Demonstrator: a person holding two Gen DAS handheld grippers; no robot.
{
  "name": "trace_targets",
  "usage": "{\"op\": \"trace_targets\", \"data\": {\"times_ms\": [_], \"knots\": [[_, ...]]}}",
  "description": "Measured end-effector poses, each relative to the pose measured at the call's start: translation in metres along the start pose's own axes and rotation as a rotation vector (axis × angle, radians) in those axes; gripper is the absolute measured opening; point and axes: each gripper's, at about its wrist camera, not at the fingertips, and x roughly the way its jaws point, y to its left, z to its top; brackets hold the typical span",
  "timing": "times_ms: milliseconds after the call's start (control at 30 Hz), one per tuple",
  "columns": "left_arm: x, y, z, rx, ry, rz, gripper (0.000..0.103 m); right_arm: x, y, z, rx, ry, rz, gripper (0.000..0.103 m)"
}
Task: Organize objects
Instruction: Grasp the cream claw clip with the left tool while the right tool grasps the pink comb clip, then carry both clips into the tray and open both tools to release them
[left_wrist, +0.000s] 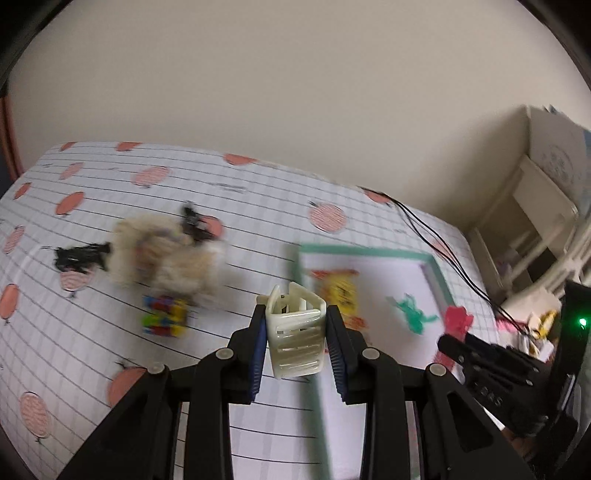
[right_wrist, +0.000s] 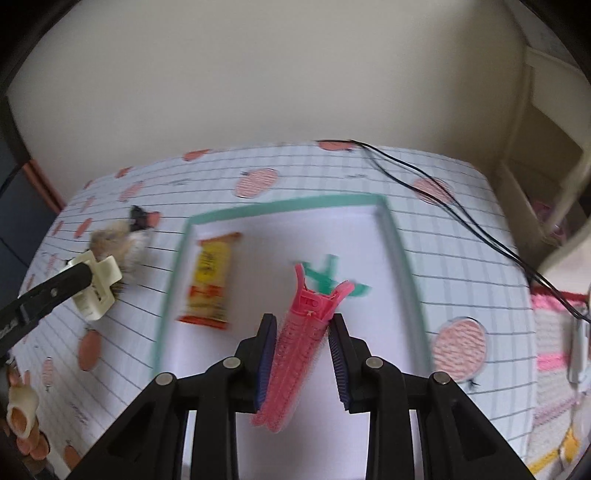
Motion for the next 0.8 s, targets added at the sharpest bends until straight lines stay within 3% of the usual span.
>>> {"op": "trace_targets", "data": {"times_ms": [267, 800], "knots": [[0.030, -0.045, -0.022, 0.034, 0.103, -0.079, 0.032, 0.008, -0.032, -0.008, 0.005, 0.036, -0.126, 0.031], [0.077, -0.079, -0.033, 0.070, 0.174, -0.096, 0.032, 0.030, -0.043, -0.003, 0.040, 0.025, -0.117, 0.031]]}}
